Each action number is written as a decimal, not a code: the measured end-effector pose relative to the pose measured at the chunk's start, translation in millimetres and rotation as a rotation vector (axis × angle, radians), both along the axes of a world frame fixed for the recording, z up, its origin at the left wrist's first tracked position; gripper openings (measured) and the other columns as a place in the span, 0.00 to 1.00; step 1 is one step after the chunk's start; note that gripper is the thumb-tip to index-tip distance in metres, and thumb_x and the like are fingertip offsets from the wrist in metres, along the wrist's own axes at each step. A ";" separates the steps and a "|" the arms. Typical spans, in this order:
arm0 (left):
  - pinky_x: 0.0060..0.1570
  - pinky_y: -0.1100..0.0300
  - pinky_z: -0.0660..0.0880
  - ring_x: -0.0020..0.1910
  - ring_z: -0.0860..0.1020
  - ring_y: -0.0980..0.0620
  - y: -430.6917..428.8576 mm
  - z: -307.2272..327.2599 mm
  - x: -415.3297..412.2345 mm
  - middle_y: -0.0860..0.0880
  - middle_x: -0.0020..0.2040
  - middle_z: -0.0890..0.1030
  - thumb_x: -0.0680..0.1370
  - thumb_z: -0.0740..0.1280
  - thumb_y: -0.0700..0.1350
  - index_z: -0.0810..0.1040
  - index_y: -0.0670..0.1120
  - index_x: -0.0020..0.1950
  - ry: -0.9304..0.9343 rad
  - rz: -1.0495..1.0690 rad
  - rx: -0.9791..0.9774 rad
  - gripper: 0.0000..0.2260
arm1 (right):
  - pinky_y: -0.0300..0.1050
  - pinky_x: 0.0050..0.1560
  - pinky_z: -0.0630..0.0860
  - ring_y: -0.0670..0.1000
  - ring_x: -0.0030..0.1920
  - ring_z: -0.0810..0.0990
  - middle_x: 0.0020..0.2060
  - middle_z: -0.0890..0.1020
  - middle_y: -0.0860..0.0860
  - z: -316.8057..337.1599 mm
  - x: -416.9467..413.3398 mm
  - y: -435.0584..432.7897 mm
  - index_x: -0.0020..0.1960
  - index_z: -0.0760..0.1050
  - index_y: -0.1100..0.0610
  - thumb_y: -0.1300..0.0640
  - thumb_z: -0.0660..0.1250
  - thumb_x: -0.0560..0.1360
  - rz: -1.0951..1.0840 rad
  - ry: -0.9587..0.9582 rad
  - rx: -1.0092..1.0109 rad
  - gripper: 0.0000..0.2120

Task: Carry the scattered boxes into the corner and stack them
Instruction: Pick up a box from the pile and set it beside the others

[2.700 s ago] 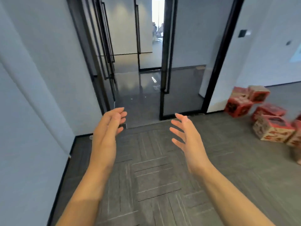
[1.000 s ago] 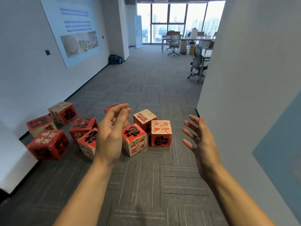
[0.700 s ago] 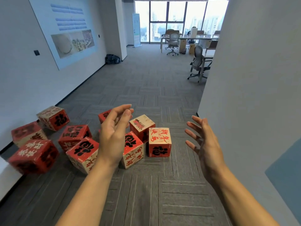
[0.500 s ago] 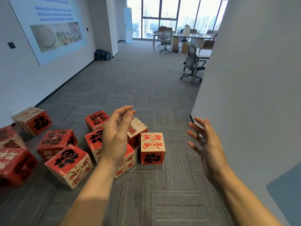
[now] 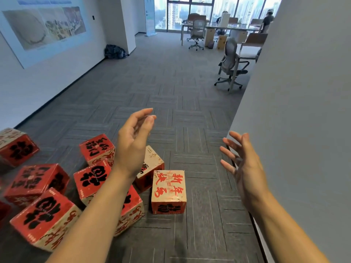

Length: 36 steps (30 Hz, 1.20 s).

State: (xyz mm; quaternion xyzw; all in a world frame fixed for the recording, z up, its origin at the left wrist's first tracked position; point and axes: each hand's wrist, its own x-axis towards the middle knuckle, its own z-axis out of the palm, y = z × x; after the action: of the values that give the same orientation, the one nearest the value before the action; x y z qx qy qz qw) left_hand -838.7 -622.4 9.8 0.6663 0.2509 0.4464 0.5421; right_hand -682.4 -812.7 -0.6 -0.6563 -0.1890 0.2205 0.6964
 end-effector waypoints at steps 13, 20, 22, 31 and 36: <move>0.63 0.52 0.79 0.63 0.82 0.55 168.0 -2.1 171.9 0.54 0.62 0.85 0.81 0.64 0.56 0.80 0.52 0.69 0.018 0.435 -0.043 0.18 | 0.61 0.74 0.72 0.48 0.67 0.79 0.68 0.80 0.45 24.9 255.6 252.6 0.69 0.75 0.43 0.28 0.54 0.73 0.391 -0.077 -0.086 0.32; 0.69 0.48 0.77 0.65 0.81 0.56 255.8 -91.5 219.5 0.53 0.63 0.83 0.80 0.64 0.58 0.79 0.51 0.68 0.029 0.635 -0.207 0.20 | 0.60 0.73 0.73 0.47 0.67 0.78 0.68 0.79 0.43 -24.3 311.1 389.4 0.70 0.73 0.42 0.27 0.54 0.71 0.643 -0.188 -0.213 0.33; 0.69 0.48 0.77 0.64 0.81 0.57 271.4 -111.2 237.9 0.53 0.63 0.83 0.80 0.65 0.59 0.79 0.52 0.68 0.019 0.683 -0.275 0.20 | 0.59 0.73 0.73 0.47 0.67 0.79 0.68 0.79 0.43 -38.1 323.8 419.1 0.70 0.73 0.41 0.26 0.55 0.70 0.716 -0.180 -0.260 0.34; 0.67 0.55 0.77 0.60 0.81 0.60 274.0 -182.3 237.6 0.54 0.60 0.84 0.84 0.68 0.48 0.81 0.50 0.66 0.174 1.083 -0.406 0.11 | 0.55 0.69 0.75 0.47 0.66 0.80 0.63 0.82 0.42 -134.4 342.4 545.3 0.67 0.75 0.40 0.28 0.56 0.76 1.166 -0.143 -0.344 0.27; 0.56 0.60 0.79 0.55 0.83 0.59 222.5 -241.6 266.1 0.54 0.55 0.86 0.83 0.68 0.50 0.82 0.52 0.59 0.067 1.388 -0.625 0.07 | 0.53 0.67 0.74 0.45 0.64 0.79 0.62 0.81 0.41 -207.3 343.9 581.6 0.67 0.74 0.44 0.30 0.54 0.77 1.429 -0.142 -0.423 0.27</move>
State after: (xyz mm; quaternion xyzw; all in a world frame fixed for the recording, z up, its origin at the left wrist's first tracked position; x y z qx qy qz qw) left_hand -572.6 -399.8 -231.8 0.1846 0.7434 0.5725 0.2925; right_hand -338.5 -231.1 -207.9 -0.5061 -0.5675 0.6079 0.2284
